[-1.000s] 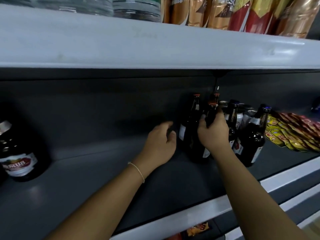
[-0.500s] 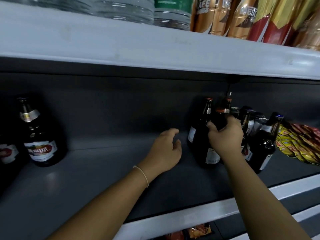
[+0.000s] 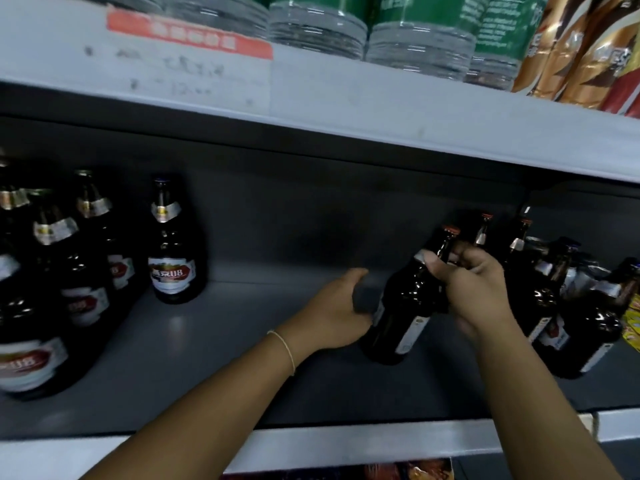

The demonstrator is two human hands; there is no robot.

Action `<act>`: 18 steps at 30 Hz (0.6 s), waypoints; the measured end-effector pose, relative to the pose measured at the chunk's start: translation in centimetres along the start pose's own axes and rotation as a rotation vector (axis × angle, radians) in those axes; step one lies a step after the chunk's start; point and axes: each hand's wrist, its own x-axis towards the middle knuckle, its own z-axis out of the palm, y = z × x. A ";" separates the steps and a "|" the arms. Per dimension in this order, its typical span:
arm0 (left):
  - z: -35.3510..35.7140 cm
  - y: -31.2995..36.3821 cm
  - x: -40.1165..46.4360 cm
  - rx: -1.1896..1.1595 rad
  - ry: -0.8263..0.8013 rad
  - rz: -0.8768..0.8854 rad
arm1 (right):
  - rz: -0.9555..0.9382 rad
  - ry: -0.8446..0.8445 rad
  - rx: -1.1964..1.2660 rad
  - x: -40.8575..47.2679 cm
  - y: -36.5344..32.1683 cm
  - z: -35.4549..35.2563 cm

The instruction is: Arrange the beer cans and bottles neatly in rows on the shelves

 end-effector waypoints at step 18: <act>-9.9 -7.8 -8.7 -0.383 0.024 -0.038 | 0.053 -0.641 0.396 -5.4 -0.3 15.0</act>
